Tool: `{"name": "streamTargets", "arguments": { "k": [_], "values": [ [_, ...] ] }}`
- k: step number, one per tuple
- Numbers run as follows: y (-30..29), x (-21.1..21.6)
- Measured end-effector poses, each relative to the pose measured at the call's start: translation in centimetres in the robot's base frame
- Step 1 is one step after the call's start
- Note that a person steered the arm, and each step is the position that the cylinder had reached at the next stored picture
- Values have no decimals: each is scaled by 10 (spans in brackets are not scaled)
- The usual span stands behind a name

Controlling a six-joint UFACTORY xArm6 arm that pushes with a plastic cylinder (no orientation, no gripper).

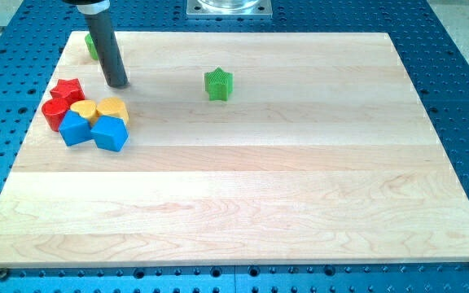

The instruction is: Push the red circle diagonal to the green circle

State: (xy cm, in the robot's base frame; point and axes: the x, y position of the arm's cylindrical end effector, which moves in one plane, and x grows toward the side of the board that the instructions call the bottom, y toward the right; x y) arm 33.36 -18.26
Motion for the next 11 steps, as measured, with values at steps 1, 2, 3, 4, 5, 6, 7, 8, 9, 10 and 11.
{"name": "streamTargets", "arguments": {
  "k": [1,2,3,4,5,6,7,8,9,10,11],
  "values": [
    [5,21],
    [19,41],
    [57,80],
    [106,101],
    [88,193],
    [-55,219],
    [-122,218],
    [-122,169],
    [-115,117],
    [-84,83],
    [1,33]
  ]
}}
